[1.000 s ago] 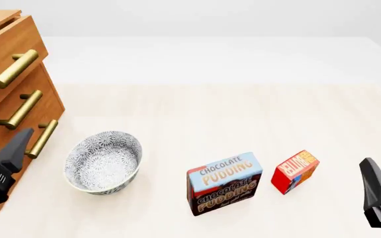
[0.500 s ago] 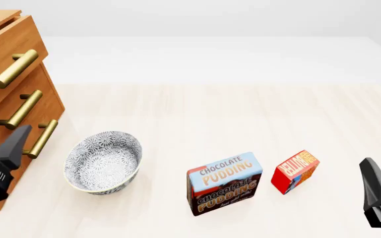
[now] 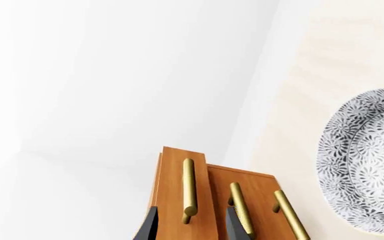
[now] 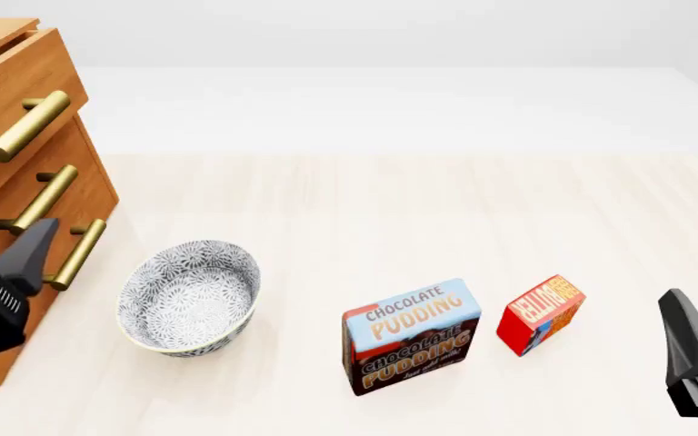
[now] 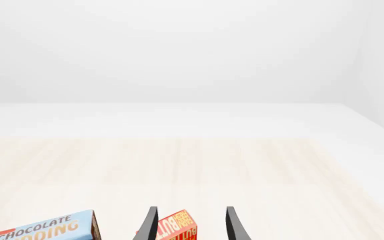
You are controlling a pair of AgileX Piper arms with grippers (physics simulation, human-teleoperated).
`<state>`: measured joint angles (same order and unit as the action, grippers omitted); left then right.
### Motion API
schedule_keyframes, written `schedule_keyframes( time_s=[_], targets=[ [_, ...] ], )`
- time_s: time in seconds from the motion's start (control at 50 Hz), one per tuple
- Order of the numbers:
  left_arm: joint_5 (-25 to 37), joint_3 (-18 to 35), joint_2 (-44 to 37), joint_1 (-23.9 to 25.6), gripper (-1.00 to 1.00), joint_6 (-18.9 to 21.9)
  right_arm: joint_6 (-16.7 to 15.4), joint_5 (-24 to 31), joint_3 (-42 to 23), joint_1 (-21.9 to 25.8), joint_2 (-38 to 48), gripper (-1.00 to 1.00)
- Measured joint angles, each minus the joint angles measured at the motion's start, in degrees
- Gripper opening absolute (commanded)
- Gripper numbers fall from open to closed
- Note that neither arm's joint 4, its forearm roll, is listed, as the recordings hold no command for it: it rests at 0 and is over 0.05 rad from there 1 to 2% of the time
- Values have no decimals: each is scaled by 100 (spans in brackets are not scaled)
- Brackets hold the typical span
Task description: Put the butter at the back in the top drawer of the cabinet and close it.
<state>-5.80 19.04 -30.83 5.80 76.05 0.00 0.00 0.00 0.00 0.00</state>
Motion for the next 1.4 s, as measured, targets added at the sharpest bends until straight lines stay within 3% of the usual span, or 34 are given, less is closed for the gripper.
schedule_keyframes(
  time_s=[1.4],
  targets=[
    [-638, 266, -1031, -472, 100, -10, 0, 0, 0, 0, 0, 100]
  ],
)
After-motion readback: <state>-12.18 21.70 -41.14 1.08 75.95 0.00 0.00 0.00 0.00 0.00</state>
